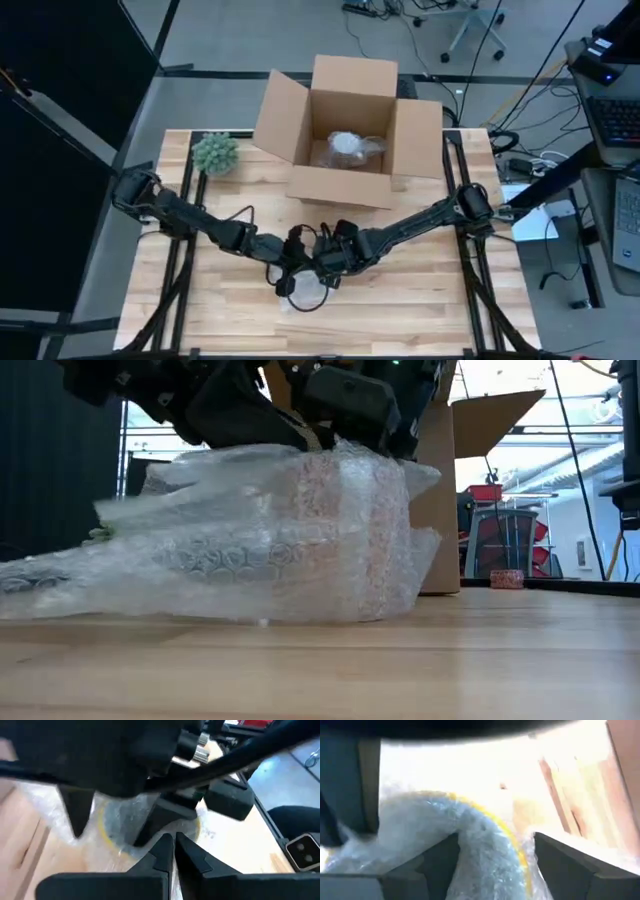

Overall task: Wrap mug
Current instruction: Wrap the orange mug with bubble wrap

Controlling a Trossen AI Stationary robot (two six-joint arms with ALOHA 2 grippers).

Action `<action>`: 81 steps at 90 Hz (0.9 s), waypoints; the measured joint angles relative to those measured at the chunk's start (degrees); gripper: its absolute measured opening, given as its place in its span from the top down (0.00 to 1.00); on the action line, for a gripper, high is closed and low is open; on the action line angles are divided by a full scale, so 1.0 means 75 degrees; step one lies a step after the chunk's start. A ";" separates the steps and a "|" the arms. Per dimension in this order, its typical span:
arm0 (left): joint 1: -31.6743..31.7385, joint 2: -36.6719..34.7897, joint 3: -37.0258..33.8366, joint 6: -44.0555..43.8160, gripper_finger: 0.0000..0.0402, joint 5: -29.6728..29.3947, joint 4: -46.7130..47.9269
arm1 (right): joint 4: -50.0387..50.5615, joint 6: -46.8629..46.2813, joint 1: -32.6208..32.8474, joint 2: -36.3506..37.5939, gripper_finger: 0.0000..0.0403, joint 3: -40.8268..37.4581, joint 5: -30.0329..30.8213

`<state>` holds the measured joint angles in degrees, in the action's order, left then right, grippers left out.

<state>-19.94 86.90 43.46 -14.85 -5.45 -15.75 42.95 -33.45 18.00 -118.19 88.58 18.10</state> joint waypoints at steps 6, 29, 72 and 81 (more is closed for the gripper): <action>-0.0006 -0.0338 0.0000 -0.0334 1.00 -0.0050 0.0547 | -0.0160 -0.0008 0.0000 -0.0008 0.41 0.0000 0.0060; -0.0197 -0.1707 0.0087 -0.0775 1.00 -0.0345 0.2236 | -0.0208 0.0227 0.0031 -0.0027 0.41 -0.0038 -0.0055; -0.0500 -0.2530 -0.0726 -0.2487 1.00 -0.0658 0.5372 | -0.0227 0.0184 0.0006 -0.0029 0.41 -0.0038 -0.0063; -0.0768 -0.2121 -0.1410 -0.2766 1.00 -0.0073 0.4150 | -0.0231 0.0202 0.0003 -0.0029 0.41 -0.0038 -0.0063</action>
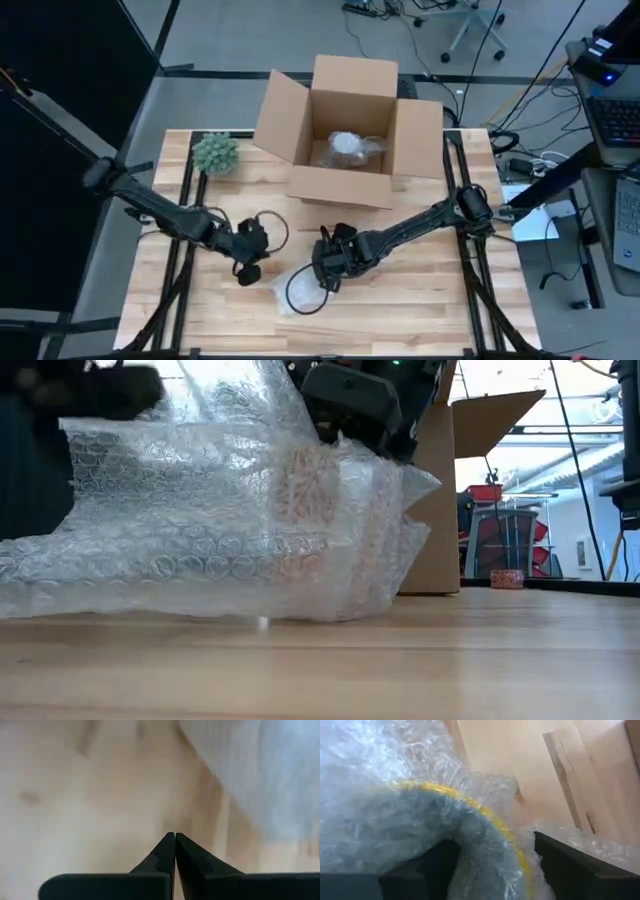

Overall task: Wrap mug
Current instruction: Wrap the orange mug with bubble wrap

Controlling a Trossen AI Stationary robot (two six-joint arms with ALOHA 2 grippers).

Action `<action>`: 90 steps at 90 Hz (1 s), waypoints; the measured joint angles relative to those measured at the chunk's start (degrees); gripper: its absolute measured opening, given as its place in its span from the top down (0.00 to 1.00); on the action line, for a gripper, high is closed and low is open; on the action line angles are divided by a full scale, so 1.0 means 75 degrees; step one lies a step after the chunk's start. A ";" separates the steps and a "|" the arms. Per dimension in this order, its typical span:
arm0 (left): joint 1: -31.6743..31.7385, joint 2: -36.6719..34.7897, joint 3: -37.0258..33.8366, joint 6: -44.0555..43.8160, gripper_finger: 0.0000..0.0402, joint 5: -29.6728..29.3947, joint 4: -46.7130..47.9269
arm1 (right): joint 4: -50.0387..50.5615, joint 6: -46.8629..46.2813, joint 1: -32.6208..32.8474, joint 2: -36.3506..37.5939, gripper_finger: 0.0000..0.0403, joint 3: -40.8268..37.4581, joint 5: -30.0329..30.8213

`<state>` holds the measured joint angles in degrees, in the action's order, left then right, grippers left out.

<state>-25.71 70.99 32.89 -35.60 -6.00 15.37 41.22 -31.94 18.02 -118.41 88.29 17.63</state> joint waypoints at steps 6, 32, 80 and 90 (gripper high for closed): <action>-0.0185 0.0352 -0.0257 -0.0008 1.00 0.0432 -0.1444 | -0.0007 0.0006 -0.0002 0.0000 0.41 0.0000 0.0003; -0.0169 0.1548 0.0235 0.1506 1.00 0.0492 -0.4912 | -0.0045 0.0008 -0.0035 0.0000 0.41 0.0000 0.0003; 0.0907 0.2019 0.0799 0.2594 1.00 0.0376 -0.5511 | -0.0160 -0.0050 -0.0041 -0.0003 0.41 -0.0003 0.0027; 0.1025 0.2571 0.0801 0.2591 1.00 0.0376 -0.5938 | -0.0290 -0.0033 -0.0041 -0.0003 0.41 -0.0003 0.0017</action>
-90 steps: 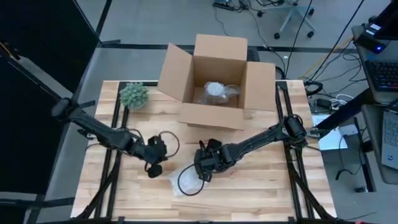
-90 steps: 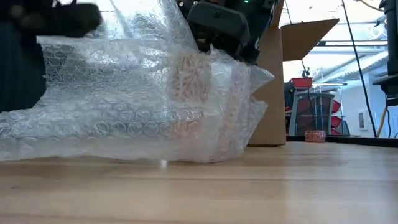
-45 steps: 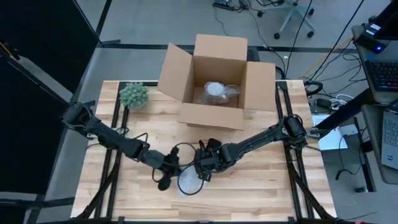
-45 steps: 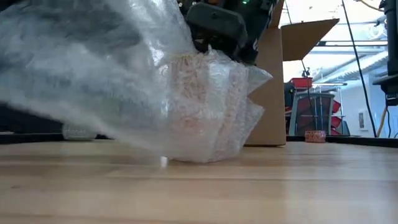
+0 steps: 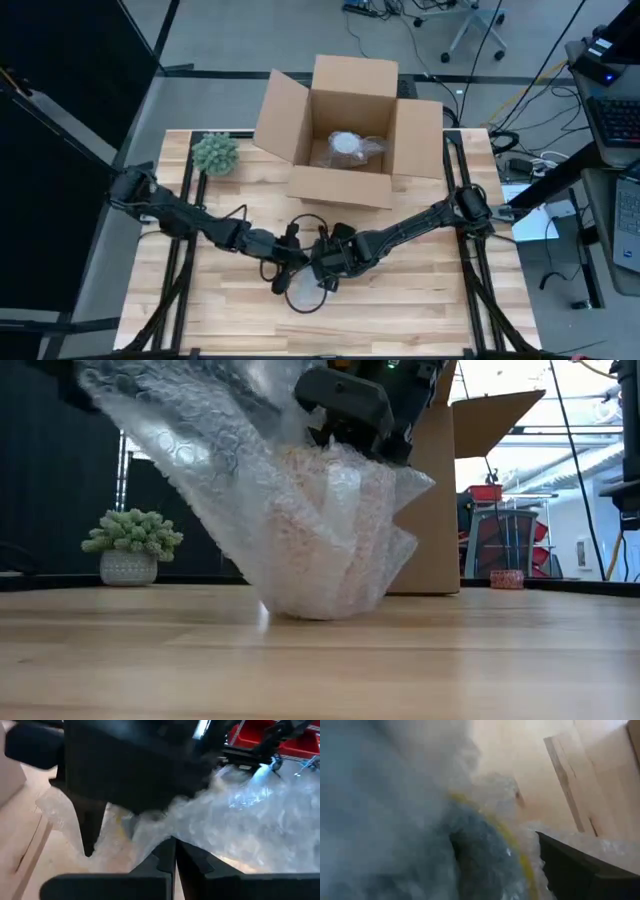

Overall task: Wrap mug
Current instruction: Wrap the orange mug with bubble wrap

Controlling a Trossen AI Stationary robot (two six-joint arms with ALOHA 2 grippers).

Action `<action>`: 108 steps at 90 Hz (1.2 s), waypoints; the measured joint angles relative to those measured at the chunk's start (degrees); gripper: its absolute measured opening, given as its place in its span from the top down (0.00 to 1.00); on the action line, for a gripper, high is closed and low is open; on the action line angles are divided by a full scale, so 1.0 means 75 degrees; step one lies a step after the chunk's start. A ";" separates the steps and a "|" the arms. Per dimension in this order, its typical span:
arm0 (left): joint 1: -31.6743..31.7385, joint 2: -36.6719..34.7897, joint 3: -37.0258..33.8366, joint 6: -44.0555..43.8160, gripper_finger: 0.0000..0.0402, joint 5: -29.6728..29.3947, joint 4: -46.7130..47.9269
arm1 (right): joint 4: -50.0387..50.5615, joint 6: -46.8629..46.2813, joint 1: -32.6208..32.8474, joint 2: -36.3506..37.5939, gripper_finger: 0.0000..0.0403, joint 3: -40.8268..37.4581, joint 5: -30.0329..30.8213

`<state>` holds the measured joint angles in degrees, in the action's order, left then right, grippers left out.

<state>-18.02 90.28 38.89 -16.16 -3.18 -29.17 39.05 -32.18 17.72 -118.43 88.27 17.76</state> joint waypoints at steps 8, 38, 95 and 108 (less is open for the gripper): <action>0.0058 0.0317 0.0029 -0.0122 1.00 -0.0003 -0.0224 | 0.0027 0.0044 0.0000 0.0035 0.41 0.0018 -0.0053; 0.0114 0.0471 0.0013 -0.0203 1.00 -0.0066 -0.0096 | 0.1374 0.0663 -0.0009 0.0693 0.41 0.0729 -0.0364; 0.0152 0.0484 -0.0009 -0.0402 1.00 -0.0064 -0.0232 | -0.0207 0.0725 0.0089 0.1390 0.41 0.0670 -0.0296; 0.0152 0.0484 -0.0009 -0.0396 1.00 -0.0058 -0.0235 | 0.0680 0.0393 0.0181 0.0665 0.41 0.0649 -0.0597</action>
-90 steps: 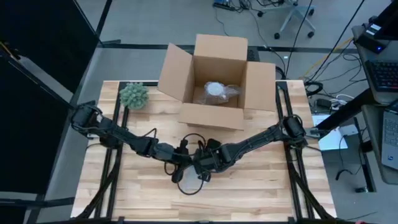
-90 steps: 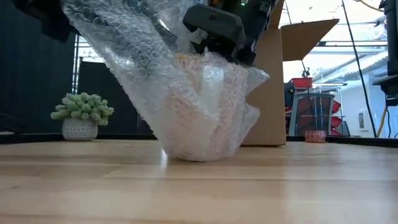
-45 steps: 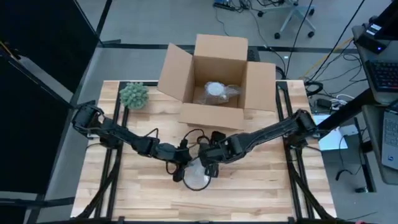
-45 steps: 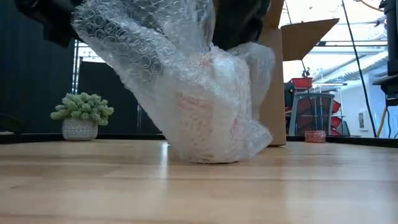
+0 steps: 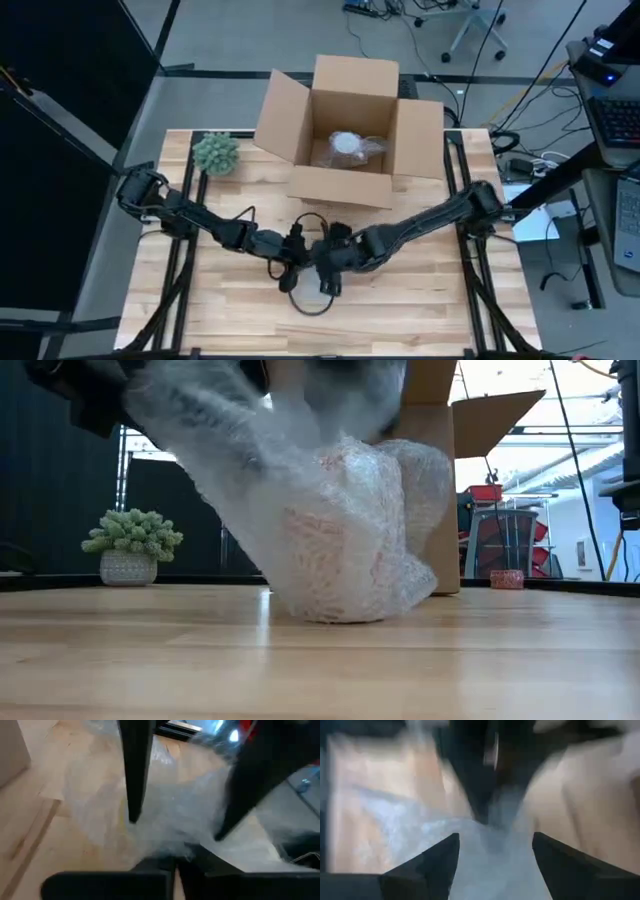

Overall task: Wrap mug
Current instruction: Wrap the orange mug with bubble wrap

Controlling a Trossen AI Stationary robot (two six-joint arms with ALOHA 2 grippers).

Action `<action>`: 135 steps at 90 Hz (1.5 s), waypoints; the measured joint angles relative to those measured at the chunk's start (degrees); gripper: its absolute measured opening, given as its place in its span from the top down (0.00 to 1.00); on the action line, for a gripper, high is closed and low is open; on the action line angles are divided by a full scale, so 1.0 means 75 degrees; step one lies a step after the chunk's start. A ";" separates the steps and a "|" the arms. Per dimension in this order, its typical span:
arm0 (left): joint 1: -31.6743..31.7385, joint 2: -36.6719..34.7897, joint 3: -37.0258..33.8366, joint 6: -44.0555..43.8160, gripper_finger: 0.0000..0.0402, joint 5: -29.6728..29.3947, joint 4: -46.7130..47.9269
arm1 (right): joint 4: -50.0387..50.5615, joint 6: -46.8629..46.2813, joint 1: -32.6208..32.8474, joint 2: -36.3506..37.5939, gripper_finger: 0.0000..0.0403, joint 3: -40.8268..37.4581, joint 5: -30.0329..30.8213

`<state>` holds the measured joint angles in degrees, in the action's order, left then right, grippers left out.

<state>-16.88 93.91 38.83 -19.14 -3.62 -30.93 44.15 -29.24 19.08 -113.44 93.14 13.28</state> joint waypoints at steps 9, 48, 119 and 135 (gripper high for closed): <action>0.0003 0.0000 0.0003 0.0000 1.00 0.0000 -0.0004 | 0.0319 -0.0185 0.0011 -0.0383 0.41 0.0059 0.0134; -0.0073 -0.0855 0.0200 0.0147 1.00 0.0075 -0.0077 | -0.0232 -0.0037 -0.0004 -0.0788 0.41 0.0033 0.0365; 0.0146 0.0402 0.0300 0.0411 1.00 0.0090 0.0122 | 0.0308 0.0567 0.0026 -0.0222 0.41 0.0576 0.0370; 0.0149 0.0408 0.0294 0.0411 1.00 0.0096 0.0101 | 0.0806 0.0624 0.0034 0.0516 0.41 0.0740 0.0384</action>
<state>-15.77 96.97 41.04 -16.05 -2.90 -30.17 50.19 -24.56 19.33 -109.57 98.69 16.16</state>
